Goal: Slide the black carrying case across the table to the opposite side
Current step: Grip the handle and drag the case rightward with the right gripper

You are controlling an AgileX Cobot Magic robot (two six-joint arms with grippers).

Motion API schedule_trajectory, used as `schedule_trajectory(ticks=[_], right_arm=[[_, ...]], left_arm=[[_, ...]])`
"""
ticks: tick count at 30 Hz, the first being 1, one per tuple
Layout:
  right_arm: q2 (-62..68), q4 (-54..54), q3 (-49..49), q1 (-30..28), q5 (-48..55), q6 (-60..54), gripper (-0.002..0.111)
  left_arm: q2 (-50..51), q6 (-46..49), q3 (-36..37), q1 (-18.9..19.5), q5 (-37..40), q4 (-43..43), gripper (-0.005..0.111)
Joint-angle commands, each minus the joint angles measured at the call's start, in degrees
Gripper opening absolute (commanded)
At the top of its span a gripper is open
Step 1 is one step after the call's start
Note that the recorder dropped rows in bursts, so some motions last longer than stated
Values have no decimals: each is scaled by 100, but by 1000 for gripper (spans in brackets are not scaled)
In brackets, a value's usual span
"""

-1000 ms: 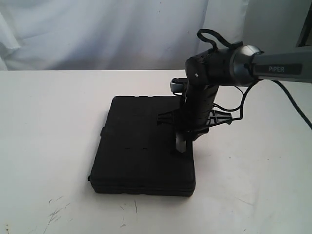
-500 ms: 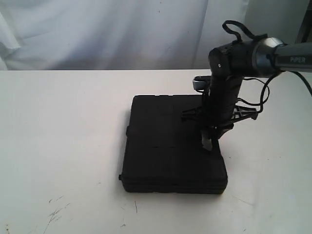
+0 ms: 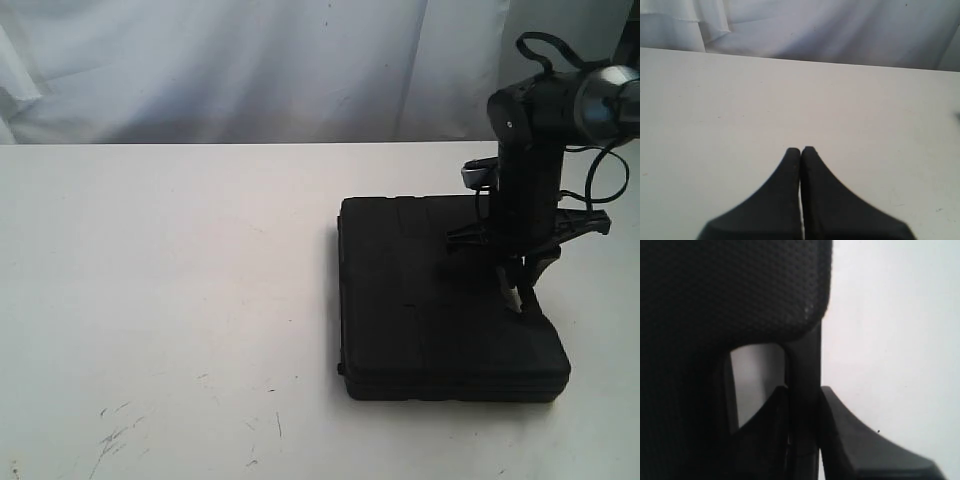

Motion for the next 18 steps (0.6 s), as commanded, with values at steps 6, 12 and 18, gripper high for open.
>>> schedule_trajectory(ticks=[6, 12, 18], right_arm=[[-61, -390, -30, -497, 254, -158, 0], [-61, -402, -30, -733, 266, -298, 0], [-61, -402, -30, -1006, 204, -363, 0]], left_arm=[[-28, -7, 28, 15, -57, 0, 0], [-28, -7, 28, 15, -57, 0, 0], [-28, -7, 28, 15, -57, 0, 0]])
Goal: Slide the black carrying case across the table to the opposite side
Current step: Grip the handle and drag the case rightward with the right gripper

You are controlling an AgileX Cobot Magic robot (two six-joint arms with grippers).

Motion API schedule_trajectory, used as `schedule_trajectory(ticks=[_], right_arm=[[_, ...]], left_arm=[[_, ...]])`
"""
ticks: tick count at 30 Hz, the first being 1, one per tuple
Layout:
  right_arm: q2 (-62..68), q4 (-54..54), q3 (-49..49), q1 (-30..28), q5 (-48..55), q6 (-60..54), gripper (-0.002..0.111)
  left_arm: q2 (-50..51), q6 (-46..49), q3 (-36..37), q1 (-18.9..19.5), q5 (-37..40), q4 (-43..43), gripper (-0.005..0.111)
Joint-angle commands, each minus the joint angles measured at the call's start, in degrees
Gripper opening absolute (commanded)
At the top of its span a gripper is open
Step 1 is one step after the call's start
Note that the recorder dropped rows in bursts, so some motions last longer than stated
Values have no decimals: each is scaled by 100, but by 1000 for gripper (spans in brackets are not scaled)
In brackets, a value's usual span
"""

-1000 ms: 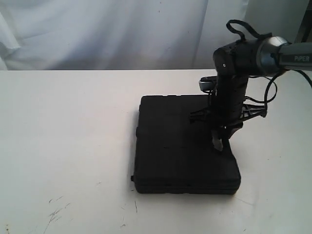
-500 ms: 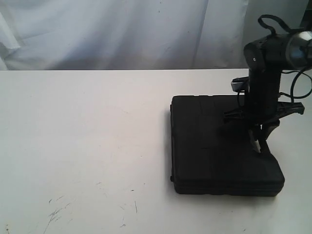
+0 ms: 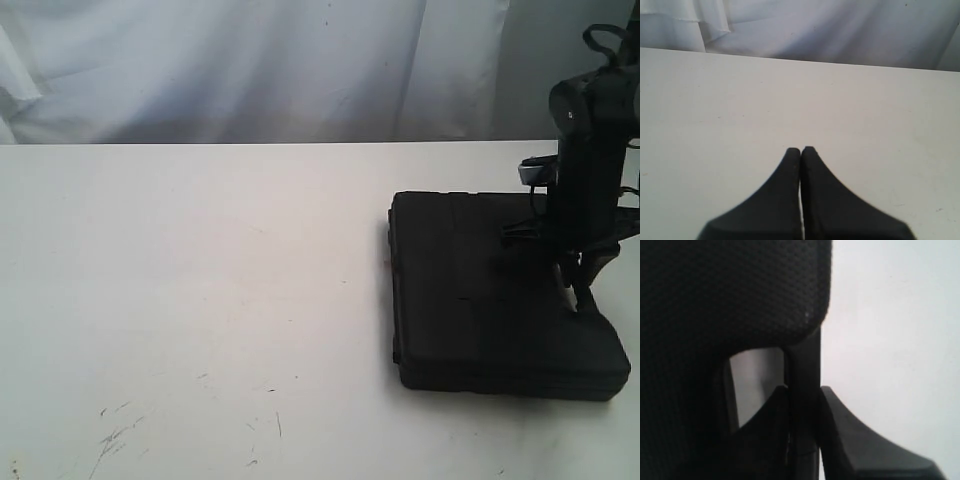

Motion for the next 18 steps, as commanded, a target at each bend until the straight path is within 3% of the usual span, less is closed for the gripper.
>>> schedule_trajectory(ticks=[1, 10, 18], right_arm=[[-61, -275, -30, -213, 5, -71, 0], [-61, 131, -30, -661, -500, -793, 0], [-61, 852, -30, -632, -435, -780, 0]], left_arm=[[-28, -7, 28, 15, -57, 0, 0], [-28, -7, 28, 15, -57, 0, 0], [-28, -7, 28, 15, -57, 0, 0]])
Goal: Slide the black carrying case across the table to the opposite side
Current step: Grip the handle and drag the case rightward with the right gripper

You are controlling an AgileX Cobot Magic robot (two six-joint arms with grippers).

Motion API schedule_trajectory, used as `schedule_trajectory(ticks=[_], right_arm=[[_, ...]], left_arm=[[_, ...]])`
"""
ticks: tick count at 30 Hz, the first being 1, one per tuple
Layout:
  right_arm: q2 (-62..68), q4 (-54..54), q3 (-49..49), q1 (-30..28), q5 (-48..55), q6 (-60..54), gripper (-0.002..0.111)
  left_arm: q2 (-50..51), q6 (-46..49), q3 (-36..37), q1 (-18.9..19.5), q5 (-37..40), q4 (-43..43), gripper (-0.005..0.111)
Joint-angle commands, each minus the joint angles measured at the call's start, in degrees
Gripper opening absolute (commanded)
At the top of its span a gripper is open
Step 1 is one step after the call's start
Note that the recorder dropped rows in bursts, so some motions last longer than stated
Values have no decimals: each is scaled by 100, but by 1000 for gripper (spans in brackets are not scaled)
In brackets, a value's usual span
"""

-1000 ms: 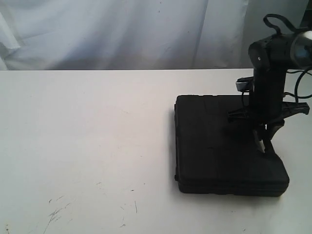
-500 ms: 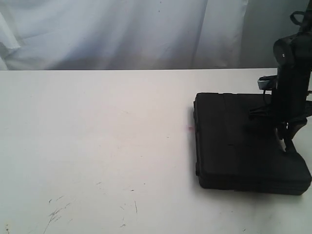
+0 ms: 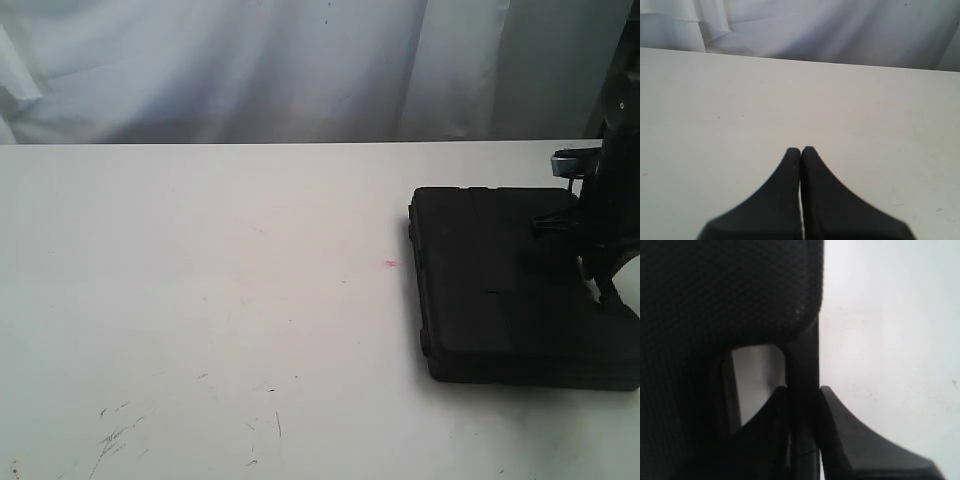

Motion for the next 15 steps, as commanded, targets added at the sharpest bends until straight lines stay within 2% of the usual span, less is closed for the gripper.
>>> schedule_trajectory(ticks=[1, 8, 15], right_arm=[[-49, 395, -30, 69, -26, 48, 0], [-49, 395, -30, 297, -26, 25, 0], [-49, 157, -30, 259, 33, 303, 0]], left_arm=[[-28, -7, 28, 15, -57, 0, 0], [-28, -7, 28, 15, -57, 0, 0], [-28, -7, 28, 15, -57, 0, 0]])
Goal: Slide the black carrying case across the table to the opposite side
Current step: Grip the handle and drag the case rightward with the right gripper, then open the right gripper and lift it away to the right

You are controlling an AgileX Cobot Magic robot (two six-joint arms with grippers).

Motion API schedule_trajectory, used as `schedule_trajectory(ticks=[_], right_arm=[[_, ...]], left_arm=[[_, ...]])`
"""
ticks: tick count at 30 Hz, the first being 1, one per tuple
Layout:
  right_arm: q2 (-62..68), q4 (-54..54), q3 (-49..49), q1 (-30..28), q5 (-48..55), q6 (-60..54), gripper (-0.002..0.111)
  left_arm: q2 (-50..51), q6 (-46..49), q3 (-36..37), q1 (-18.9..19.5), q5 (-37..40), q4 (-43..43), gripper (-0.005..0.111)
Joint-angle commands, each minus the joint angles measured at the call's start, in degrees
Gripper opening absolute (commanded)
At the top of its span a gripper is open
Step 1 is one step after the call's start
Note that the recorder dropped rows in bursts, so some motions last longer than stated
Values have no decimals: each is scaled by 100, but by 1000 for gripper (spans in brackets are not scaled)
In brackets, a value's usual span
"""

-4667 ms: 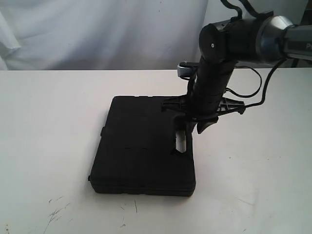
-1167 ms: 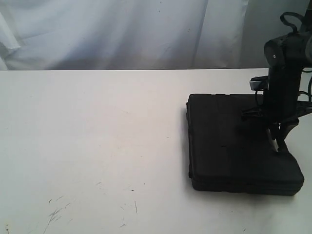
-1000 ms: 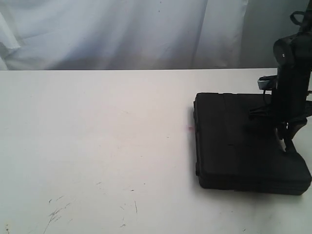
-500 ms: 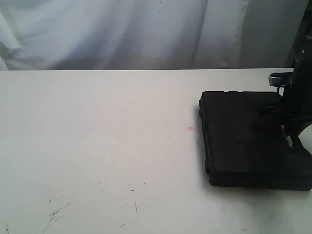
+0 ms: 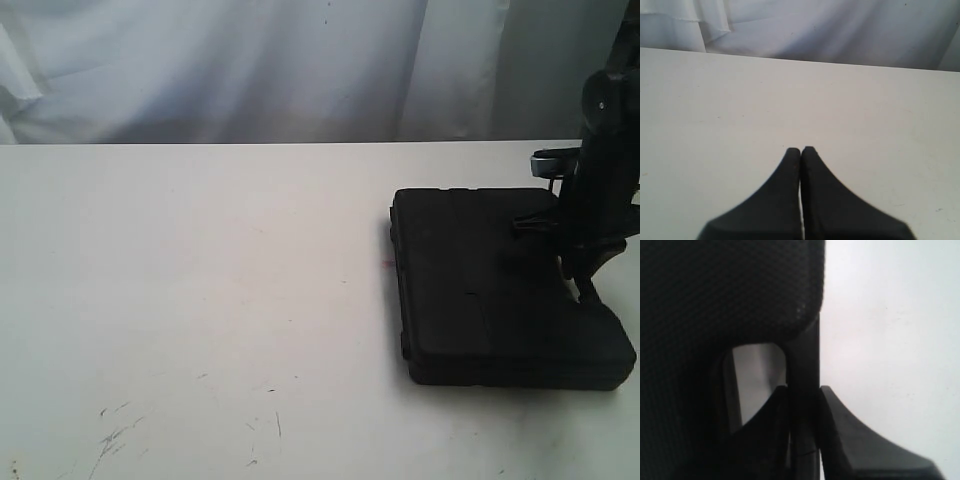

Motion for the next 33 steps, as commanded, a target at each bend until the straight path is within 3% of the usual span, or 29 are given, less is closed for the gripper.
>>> schedule_trajectory(ticks=[1, 11, 18, 21, 29, 33], right_arm=[[-46, -54, -30, -10, 45, 277, 0], [-109, 52, -43, -10, 68, 418, 2], [-541, 290, -43, -13, -136, 337, 31], [-728, 300, -43, -13, -124, 329, 37], [-1583, 672, -43, -13, 30, 184, 36], [-2281, 751, -43, 128, -35, 185, 29]], left_arm=[[-28, -7, 28, 15, -57, 0, 0], [-28, -7, 28, 15, -57, 0, 0], [-28, -7, 28, 15, -57, 0, 0], [-28, -7, 28, 15, -57, 0, 0], [-28, -7, 28, 15, -57, 0, 0], [-28, -7, 28, 15, -57, 0, 0]])
